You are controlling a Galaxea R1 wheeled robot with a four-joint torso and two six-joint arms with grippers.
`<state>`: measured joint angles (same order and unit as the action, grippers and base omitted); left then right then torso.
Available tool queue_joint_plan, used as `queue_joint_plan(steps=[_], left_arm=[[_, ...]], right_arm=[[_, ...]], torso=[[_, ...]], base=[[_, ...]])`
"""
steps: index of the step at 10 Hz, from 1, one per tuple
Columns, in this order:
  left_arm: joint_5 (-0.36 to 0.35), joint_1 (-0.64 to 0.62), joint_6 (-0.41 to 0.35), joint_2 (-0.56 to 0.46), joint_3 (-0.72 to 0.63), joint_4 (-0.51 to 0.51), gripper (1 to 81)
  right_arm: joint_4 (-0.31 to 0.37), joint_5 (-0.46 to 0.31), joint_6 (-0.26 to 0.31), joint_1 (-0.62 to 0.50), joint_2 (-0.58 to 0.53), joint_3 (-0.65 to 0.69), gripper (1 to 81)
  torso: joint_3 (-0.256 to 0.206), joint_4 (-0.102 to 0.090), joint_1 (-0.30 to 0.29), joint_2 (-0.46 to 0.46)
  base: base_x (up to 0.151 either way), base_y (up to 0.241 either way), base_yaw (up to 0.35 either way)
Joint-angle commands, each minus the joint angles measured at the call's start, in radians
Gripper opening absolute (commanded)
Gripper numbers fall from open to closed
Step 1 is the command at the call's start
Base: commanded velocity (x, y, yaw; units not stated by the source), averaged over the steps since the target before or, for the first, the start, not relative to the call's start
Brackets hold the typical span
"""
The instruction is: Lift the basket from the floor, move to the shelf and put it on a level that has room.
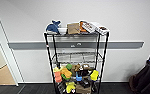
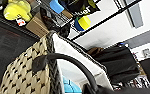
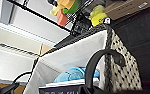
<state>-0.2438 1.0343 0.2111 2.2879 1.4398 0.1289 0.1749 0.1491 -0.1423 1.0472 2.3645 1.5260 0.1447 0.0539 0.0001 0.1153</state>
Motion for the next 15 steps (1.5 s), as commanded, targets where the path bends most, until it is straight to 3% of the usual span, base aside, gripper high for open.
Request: queue_joint_plan(steps=[1, 15], left_arm=[[-0.002, -0.102, 0.001, -0.017, -0.068, -0.041, 1.0], [-0.002, -0.101, 0.001, -0.017, -0.068, -0.057, 1.0]], right_arm=[[-0.025, -0.011, -0.014, -0.131, -0.017, -0.075, 1.0], [-0.025, -0.01, -0.016, -0.134, -0.021, -0.08, 1.0]], torso=[[0.0, 0.0, 0.0, 0.0], [0.0, 0.0, 0.0, 0.0]], base=[[0.128, 0.0, 0.0], [0.121, 0.0, 0.0]])
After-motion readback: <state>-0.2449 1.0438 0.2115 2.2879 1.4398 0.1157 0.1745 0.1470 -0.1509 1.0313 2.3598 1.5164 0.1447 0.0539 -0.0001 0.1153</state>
